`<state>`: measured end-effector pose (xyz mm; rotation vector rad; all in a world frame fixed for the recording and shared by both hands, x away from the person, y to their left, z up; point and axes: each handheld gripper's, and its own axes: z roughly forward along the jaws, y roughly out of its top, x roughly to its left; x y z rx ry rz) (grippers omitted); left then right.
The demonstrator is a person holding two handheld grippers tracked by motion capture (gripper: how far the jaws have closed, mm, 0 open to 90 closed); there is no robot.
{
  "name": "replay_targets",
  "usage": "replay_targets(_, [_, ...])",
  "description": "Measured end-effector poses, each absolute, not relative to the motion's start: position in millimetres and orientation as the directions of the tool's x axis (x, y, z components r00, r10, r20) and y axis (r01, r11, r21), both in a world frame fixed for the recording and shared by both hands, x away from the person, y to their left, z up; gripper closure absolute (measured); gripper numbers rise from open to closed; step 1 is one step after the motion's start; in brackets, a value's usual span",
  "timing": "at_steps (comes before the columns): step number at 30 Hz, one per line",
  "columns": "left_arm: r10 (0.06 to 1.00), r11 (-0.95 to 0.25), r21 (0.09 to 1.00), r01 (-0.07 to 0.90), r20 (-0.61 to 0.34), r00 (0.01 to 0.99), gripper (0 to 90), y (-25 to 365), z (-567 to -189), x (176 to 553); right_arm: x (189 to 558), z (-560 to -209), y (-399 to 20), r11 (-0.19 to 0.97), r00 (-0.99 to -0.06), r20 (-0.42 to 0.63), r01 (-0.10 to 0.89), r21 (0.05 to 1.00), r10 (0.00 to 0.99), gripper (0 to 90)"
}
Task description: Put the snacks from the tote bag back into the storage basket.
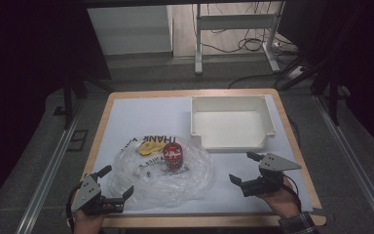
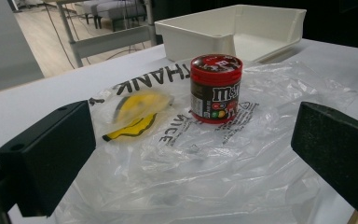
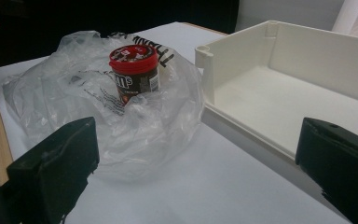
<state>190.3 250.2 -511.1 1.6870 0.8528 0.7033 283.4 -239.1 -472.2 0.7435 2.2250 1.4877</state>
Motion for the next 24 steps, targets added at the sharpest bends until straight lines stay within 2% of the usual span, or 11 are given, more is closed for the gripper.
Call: replay_targets(24, [0.821,-0.176,0.965,0.193,0.036,0.570,0.0,250.0,-511.1,190.4,294.9,-474.5,-215.6,0.336,-0.818,-0.001,0.236,0.912,0.575,0.0])
